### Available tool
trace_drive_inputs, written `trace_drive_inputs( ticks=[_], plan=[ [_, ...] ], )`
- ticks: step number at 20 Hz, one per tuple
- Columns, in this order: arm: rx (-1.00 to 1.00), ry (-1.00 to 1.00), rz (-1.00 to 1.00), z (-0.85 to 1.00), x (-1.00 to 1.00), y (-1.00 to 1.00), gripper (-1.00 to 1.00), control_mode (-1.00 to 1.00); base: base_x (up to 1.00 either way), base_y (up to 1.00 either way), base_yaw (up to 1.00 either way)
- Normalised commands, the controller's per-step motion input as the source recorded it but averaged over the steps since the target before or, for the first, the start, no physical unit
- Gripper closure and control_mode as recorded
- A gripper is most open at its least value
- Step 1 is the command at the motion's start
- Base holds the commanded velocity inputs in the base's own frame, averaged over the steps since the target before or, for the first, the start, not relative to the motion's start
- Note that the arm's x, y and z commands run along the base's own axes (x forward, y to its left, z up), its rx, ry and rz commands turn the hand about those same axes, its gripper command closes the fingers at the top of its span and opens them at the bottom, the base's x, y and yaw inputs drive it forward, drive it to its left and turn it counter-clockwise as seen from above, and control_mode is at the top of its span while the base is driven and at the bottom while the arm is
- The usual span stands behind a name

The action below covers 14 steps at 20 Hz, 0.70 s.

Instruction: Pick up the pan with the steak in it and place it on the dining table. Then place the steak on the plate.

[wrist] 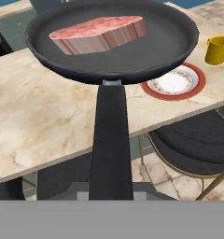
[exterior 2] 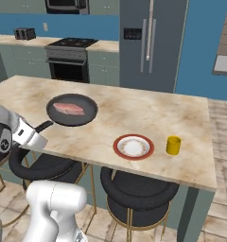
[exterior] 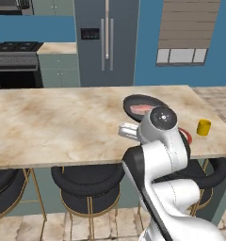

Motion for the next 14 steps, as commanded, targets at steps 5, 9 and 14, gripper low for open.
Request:
trace_drive_inputs(
  ticks=[5, 9, 14],
  plan=[
    [-0.04, 0.05, 0.01, -0.5, 0.54, 0.0, 1.0, -1.0, 0.0, 0.0, 0.0],
    [-0.03, 0.06, 0.0, -0.53, 0.42, -0.03, 1.0, -1.0, 0.0, 0.0, 0.0],
    [0.0, 0.09, 0.1, -0.36, 0.14, -0.22, 1.0, -1.0, 0.0, 0.0, 0.0]
  ],
)
